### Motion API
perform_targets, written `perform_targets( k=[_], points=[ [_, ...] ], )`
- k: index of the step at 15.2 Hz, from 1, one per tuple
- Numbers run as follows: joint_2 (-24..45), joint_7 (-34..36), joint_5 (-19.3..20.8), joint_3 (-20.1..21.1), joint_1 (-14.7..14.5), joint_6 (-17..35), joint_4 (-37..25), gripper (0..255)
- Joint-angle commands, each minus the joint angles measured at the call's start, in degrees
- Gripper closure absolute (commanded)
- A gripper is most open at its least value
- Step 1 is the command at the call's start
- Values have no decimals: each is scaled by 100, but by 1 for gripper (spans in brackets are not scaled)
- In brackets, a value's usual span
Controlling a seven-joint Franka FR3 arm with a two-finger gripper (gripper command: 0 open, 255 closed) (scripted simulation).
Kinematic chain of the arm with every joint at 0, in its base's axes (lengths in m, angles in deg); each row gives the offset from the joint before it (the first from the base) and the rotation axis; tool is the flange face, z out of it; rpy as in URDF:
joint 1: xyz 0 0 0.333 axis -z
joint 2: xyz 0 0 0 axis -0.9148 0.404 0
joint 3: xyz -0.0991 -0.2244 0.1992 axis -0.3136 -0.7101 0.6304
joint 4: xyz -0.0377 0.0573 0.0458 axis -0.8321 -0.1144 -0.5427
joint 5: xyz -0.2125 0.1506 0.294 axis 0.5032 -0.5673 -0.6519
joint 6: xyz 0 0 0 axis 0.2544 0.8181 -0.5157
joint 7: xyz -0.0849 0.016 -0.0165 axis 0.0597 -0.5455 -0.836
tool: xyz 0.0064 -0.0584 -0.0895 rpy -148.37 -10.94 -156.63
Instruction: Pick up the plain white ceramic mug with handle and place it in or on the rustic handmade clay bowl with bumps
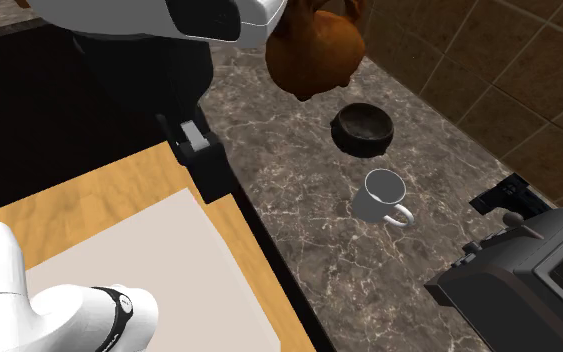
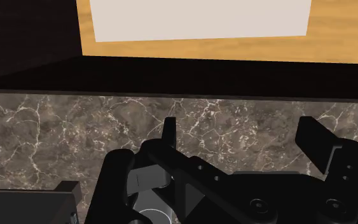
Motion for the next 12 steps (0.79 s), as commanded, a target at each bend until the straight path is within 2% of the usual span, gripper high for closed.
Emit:
perform_targets(
  k=[1, 12],
  points=[
    [0, 0, 0, 0, 0, 0, 0, 0],
    [2454, -713, 263, -311, -55, 1380, -826, 0]
  ],
)
